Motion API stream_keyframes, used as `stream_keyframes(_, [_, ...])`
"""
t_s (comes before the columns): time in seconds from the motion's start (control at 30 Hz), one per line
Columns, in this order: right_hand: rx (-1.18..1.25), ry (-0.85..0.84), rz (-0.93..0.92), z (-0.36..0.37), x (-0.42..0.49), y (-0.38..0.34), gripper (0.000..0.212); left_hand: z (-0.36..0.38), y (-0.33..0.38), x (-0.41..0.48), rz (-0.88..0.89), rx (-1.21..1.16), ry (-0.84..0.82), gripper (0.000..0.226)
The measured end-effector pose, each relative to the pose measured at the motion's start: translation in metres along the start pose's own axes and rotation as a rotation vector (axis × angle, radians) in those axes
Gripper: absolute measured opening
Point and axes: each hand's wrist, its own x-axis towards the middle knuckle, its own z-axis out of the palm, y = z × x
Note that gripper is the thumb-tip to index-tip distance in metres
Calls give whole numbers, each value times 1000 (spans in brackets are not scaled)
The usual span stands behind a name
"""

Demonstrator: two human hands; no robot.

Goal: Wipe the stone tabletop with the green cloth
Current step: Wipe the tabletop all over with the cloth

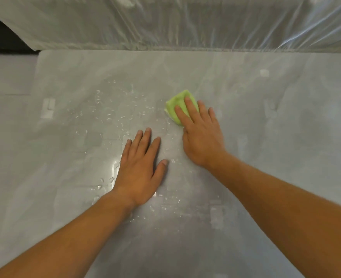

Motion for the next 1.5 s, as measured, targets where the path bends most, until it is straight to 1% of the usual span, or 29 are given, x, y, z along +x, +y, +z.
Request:
stream_keyframes(0.07, [-8, -67, -197, 2, -39, 7, 70, -4, 4, -2, -20, -41, 11, 67])
stream_keyframes(0.13, [-33, -104, -279, 0, -55, 30, 69, -6, 10, -8, -43, -30, 16, 68])
stream_keyframes(0.17, [-24, -89, -224, -2, -54, 43, 68, -6, 14, -11, -43, -17, 14, 68])
stream_keyframes(0.2, [15, -65, -110, -5, -53, 51, 67, -5, 17, -16, -39, -7, 8, 67])
stream_keyframes(0.27, [84, -14, 122, -9, -56, 47, 67, 0, 23, -26, -37, 6, -5, 66])
stream_keyframes(0.3, [89, 7, 168, -8, -63, 37, 68, 3, 27, -32, -39, 11, -8, 64])
stream_keyframes(0.33, [81, 1, 141, -4, -74, 26, 70, 6, 30, -37, -41, 15, -11, 64])
stream_keyframes(0.4, [54, -68, -62, 2, -102, 14, 72, 13, 36, -48, -45, 27, -22, 64])
stream_keyframes(0.47, [29, -124, -259, 2, -121, 26, 70, 18, 40, -58, -61, 40, -29, 67])
stream_keyframes(0.5, [24, -127, -281, 0, -124, 40, 68, 20, 41, -63, -67, 49, -31, 68])
stream_keyframes(0.53, [24, -113, -235, -1, -125, 52, 67, 21, 42, -67, -70, 60, -34, 68])
stream_keyframes(0.63, [92, -32, 126, -5, -133, 63, 67, 24, 44, -77, -102, 69, -31, 70])
stream_keyframes(0.67, [95, -9, 179, -4, -140, 54, 68, 25, 45, -80, -117, 72, -39, 71])
stream_keyframes(0.7, [90, -4, 167, -2, -150, 45, 69, 27, 46, -82, -130, 84, -49, 71])
stream_keyframes(0.77, [75, -58, 13, 5, -172, 32, 69, 30, 48, -84, -147, 108, -51, 72])
stream_keyframes(0.83, [41, -100, -145, 6, -183, 40, 67, 32, 52, -86, -152, 109, -39, 71])
stream_keyframes(0.87, [5, -97, -172, 4, -183, 49, 67, 32, 54, -88, -150, 107, -41, 70])
stream_keyframes(0.9, [-23, -87, -146, 3, -182, 57, 67, 33, 56, -91, -148, 103, -49, 68])
stream_keyframes(0.97, [-13, -52, 39, -1, -182, 68, 69, 36, 58, -96, -142, 102, -81, 66])
stream_keyframes(1.03, [46, 3, 218, 1, -190, 55, 71, 40, 59, -100, -139, 111, -111, 67])
stream_keyframes(1.07, [65, 15, 249, 4, -198, 44, 72, 41, 59, -101, -139, 117, -116, 69])
stream_keyframes(1.1, [72, 7, 225, 8, -207, 32, 74, 43, 59, -101, -137, 121, -115, 70])
stream_keyframes(1.17, [55, -53, 38, 13, -227, 20, 75, 44, 58, -101, -135, 109, -105, 74])
stream_keyframes(1.23, [46, -87, -122, 13, -234, 30, 72, 43, 57, -101, -129, 108, -110, 76])
stream_keyframes(1.27, [56, -76, -124, 12, -234, 39, 71, 44, 55, -101, -124, 119, -116, 75])
stream_keyframes(1.3, [67, -55, -71, 12, -234, 46, 71, 44, 54, -102, -118, 129, -118, 75])
stream_keyframes(1.4, [104, 30, 200, 13, -235, 40, 71, 47, 52, -103, -99, 137, -106, 74])
stream_keyframes(1.43, [111, 44, 242, 15, -238, 28, 71, 47, 51, -103, -92, 144, -102, 74])
stream_keyframes(1.5, [103, 32, 175, 22, -250, 2, 71, 46, 49, -104, -70, 128, -90, 72])
